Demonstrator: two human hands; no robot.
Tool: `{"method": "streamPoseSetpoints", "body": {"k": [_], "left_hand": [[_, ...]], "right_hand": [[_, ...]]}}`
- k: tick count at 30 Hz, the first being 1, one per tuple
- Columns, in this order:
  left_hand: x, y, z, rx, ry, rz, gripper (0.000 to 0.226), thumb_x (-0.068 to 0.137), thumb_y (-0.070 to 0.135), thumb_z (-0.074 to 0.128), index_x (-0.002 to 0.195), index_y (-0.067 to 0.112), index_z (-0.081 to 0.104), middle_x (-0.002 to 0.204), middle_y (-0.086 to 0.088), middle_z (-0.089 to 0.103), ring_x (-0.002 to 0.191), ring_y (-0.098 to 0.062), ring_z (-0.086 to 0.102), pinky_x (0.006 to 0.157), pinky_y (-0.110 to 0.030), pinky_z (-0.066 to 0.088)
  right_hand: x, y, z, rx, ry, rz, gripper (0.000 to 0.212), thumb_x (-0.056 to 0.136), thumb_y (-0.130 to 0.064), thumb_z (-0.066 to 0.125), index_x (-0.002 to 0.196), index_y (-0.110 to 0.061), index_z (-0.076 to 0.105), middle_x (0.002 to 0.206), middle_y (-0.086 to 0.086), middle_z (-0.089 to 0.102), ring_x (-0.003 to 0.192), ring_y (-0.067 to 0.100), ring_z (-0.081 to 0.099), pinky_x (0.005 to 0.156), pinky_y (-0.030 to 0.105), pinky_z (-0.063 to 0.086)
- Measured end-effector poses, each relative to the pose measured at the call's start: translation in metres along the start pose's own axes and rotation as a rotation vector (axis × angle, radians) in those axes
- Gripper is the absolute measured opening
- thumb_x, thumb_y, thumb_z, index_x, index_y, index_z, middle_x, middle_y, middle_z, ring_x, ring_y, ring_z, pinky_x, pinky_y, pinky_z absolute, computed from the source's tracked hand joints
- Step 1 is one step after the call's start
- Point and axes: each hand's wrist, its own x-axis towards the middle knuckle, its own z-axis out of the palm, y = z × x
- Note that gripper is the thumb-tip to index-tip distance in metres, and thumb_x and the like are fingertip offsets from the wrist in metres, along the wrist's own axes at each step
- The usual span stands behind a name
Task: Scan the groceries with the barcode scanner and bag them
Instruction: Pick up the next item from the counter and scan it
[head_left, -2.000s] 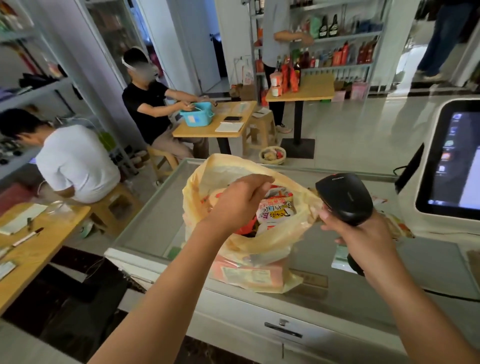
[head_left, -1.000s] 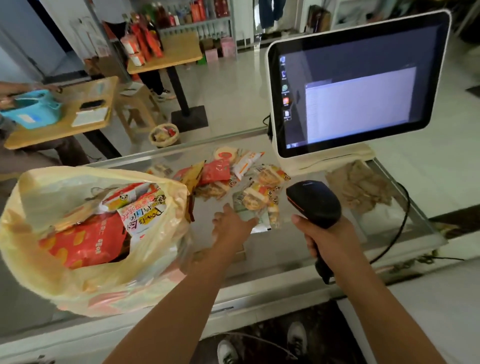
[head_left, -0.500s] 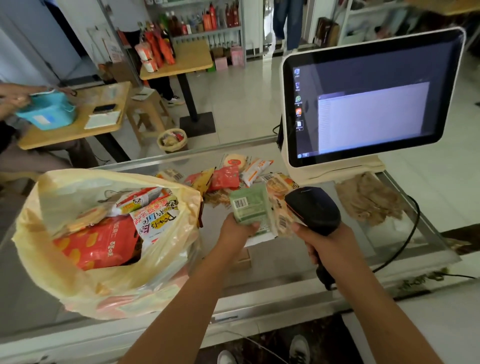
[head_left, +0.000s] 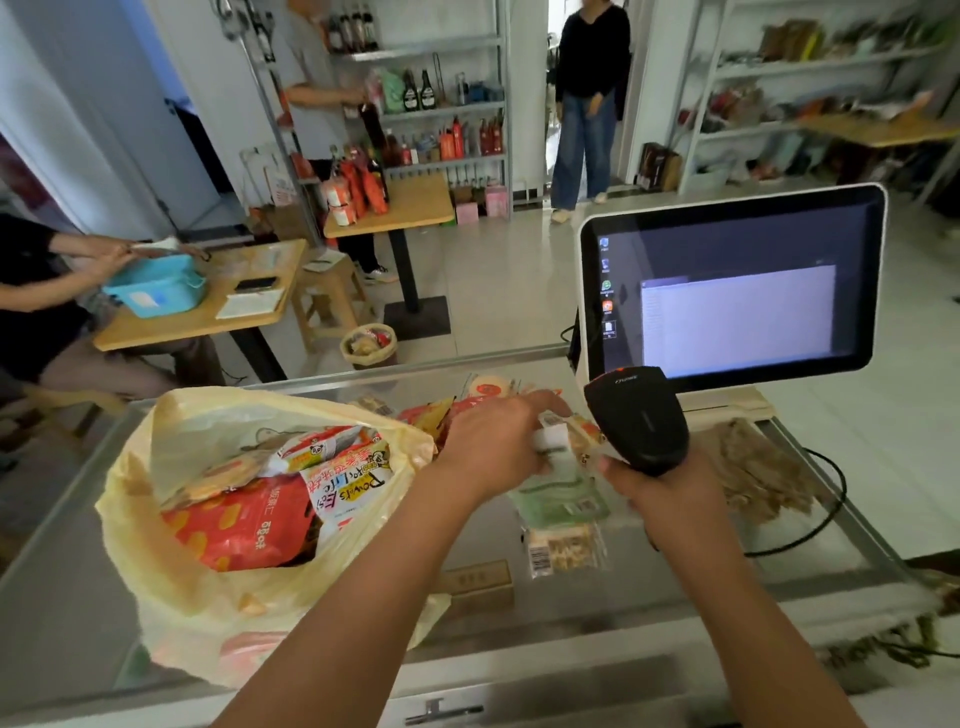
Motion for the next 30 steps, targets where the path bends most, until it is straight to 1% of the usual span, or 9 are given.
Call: {"method": "streamPoseSetpoints", "body": {"k": [3,6,10,12,15,18,21,25,30], "left_hand": [[-0.002,0.005,-0.007,-0.406,-0.030,0.007,0.059,0.071,0.022,0.087,0.117,0.043,0.057,0.094,0.010,0.074,0.089,-0.012,0.068,0.083,-0.038,0.055],[0.000,0.006,-0.013,-0.786,0.001,-0.023,0.061,0.069,0.007,0.088,0.113,0.039,0.060,0.091,-0.006,0.076,0.089,-0.026,0.072,0.085,-0.052,0.056],[-0.003,0.017,-0.012,-1.087,0.147,-0.099,0.069,0.071,0.009,0.087,0.128,0.033,0.055,0.106,-0.004,0.072,0.099,-0.018,0.069,0.088,-0.036,0.058],[-0.009,0.019,-0.002,-1.247,0.078,-0.162,0.071,0.074,0.011,0.085,0.133,0.030,0.050,0.118,0.000,0.069,0.106,-0.018,0.068,0.088,-0.037,0.059],[-0.016,0.023,0.015,-1.200,-0.079,-0.131,0.048,0.081,0.009,0.078,0.125,0.018,0.059,0.119,-0.001,0.072,0.108,-0.018,0.069,0.091,-0.036,0.058],[-0.010,0.023,0.008,-1.147,0.012,-0.151,0.021,0.087,0.005,0.069,0.107,0.012,0.069,0.110,-0.004,0.075,0.100,-0.017,0.072,0.084,-0.032,0.060],[0.009,0.012,-0.019,-1.125,0.183,-0.176,0.017,0.090,0.005,0.067,0.106,0.010,0.069,0.108,-0.005,0.075,0.098,-0.017,0.073,0.081,-0.033,0.061],[0.034,-0.003,-0.057,-1.040,0.368,-0.153,0.022,0.089,0.003,0.068,0.110,0.009,0.069,0.111,-0.007,0.074,0.091,-0.008,0.072,0.076,-0.023,0.060],[0.048,-0.017,-0.070,-1.071,0.376,-0.201,0.022,0.088,0.005,0.070,0.110,0.010,0.069,0.108,-0.005,0.075,0.093,-0.016,0.073,0.073,-0.024,0.061]], "right_hand": [[0.004,0.002,0.001,-0.076,-0.038,0.006,0.030,0.072,-0.012,0.083,0.096,-0.018,0.065,0.077,-0.001,0.066,0.072,0.017,0.062,0.064,0.026,0.044],[0.005,0.000,0.000,0.014,-0.018,0.014,0.030,0.071,-0.011,0.084,0.096,-0.014,0.066,0.072,-0.002,0.065,0.066,0.015,0.059,0.064,0.027,0.043],[0.004,-0.003,-0.003,0.244,0.097,0.055,0.026,0.076,-0.009,0.079,0.099,-0.009,0.066,0.073,-0.003,0.065,0.061,0.004,0.061,0.057,0.020,0.045],[0.005,-0.001,-0.003,0.376,0.174,0.092,0.024,0.078,-0.009,0.078,0.099,-0.005,0.066,0.068,-0.005,0.063,0.053,-0.002,0.059,0.056,0.021,0.045],[0.005,-0.007,-0.007,0.455,0.218,0.097,0.018,0.078,-0.010,0.077,0.094,-0.007,0.067,0.063,-0.007,0.065,0.052,0.000,0.060,0.057,0.024,0.047],[0.004,-0.015,-0.008,0.402,0.186,0.016,0.015,0.079,-0.013,0.077,0.089,-0.019,0.068,0.075,-0.002,0.072,0.066,0.009,0.069,0.057,0.022,0.052],[-0.003,-0.024,-0.008,0.232,0.130,-0.051,0.022,0.076,-0.028,0.080,0.095,-0.022,0.069,0.081,0.000,0.074,0.077,0.014,0.071,0.070,0.034,0.055],[-0.020,-0.038,0.000,0.135,-0.064,-0.023,0.023,0.079,-0.027,0.078,0.073,-0.011,0.063,0.046,0.001,0.056,0.041,0.009,0.053,0.047,0.025,0.048],[-0.033,-0.039,0.023,0.130,-0.086,-0.024,0.022,0.073,-0.031,0.083,0.074,-0.015,0.067,0.044,-0.010,0.054,0.048,0.012,0.050,0.054,0.027,0.040]]}}
